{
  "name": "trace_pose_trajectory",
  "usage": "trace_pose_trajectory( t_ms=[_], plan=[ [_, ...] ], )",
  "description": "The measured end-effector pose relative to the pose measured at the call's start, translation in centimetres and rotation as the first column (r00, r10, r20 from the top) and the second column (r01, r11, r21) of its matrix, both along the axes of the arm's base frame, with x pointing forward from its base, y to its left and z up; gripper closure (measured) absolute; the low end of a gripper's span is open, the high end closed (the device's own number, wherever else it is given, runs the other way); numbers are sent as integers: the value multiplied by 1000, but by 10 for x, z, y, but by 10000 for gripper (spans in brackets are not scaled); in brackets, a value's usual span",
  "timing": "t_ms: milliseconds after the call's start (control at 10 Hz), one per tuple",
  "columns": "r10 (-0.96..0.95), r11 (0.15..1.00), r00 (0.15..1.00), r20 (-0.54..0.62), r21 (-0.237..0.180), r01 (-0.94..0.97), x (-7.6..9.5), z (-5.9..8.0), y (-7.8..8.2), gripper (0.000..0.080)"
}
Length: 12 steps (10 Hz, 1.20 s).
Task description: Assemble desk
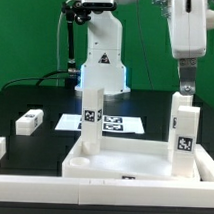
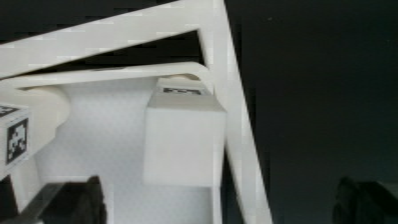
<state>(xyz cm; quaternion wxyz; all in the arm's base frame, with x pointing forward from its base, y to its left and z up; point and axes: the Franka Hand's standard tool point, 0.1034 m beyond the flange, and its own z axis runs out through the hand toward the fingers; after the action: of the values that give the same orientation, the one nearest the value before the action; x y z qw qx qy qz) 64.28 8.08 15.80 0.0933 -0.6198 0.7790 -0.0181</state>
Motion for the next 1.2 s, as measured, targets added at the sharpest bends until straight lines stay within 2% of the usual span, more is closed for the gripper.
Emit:
trace_pose_trajectory(
  t_ms=[100, 300, 500, 800, 1100, 1200],
  plan=[
    [53, 999, 998, 35, -10, -53, -2, 7, -8, 151],
    [176, 984, 983, 46, -22, -176, -19, 16, -27, 151],
    [358, 933, 932, 58, -67, -354, -31, 21, -54, 151],
    [515, 855, 856, 57, -107, -507, -31, 21, -54, 151],
    [670, 738, 741, 49, -150, -657, -32, 21, -54, 151],
    [758, 646, 651, 44, -190, -739, -38, 20, -60, 151]
  ],
)
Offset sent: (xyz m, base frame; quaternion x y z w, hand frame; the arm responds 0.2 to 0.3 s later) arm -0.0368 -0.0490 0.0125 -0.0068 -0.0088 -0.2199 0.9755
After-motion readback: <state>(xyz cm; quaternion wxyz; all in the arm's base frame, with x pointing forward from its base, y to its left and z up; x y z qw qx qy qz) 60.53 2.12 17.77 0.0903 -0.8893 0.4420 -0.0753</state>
